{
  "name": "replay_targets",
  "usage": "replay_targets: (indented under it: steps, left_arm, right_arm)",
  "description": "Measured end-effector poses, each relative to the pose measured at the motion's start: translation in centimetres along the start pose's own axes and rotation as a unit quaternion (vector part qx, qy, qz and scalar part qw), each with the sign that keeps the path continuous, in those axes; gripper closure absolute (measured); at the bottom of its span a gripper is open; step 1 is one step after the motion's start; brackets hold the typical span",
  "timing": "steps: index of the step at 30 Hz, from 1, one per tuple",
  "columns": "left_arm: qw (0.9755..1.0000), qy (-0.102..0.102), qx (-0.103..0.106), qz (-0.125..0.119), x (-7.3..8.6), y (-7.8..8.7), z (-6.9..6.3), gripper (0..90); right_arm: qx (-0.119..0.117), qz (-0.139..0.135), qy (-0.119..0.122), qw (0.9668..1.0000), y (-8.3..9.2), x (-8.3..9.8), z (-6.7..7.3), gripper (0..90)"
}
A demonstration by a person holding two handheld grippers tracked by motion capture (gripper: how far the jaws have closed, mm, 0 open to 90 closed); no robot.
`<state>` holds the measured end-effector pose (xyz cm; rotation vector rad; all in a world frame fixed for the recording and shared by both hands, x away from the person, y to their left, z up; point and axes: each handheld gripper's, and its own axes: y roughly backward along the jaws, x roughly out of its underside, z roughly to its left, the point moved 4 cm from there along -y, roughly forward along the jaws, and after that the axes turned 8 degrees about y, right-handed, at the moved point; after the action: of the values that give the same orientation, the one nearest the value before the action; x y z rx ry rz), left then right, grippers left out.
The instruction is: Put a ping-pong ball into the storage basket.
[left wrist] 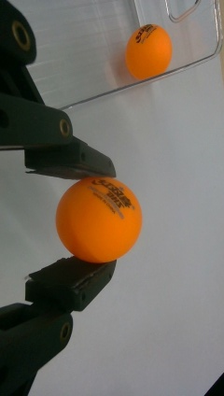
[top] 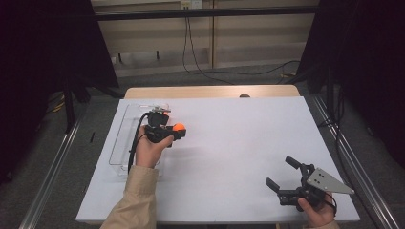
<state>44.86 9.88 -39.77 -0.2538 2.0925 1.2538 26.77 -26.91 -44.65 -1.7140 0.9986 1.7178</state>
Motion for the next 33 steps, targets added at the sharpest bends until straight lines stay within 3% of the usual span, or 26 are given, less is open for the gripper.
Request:
replay_targets:
  steps: [33]
  left_arm:
    - [0.9999,0.010,-0.008,-0.007,-0.2,1.2,1.3,51.0]
  right_arm:
    - [0.000,-0.001,0.001,1.0000,0.0,0.0,0.0,0.9]
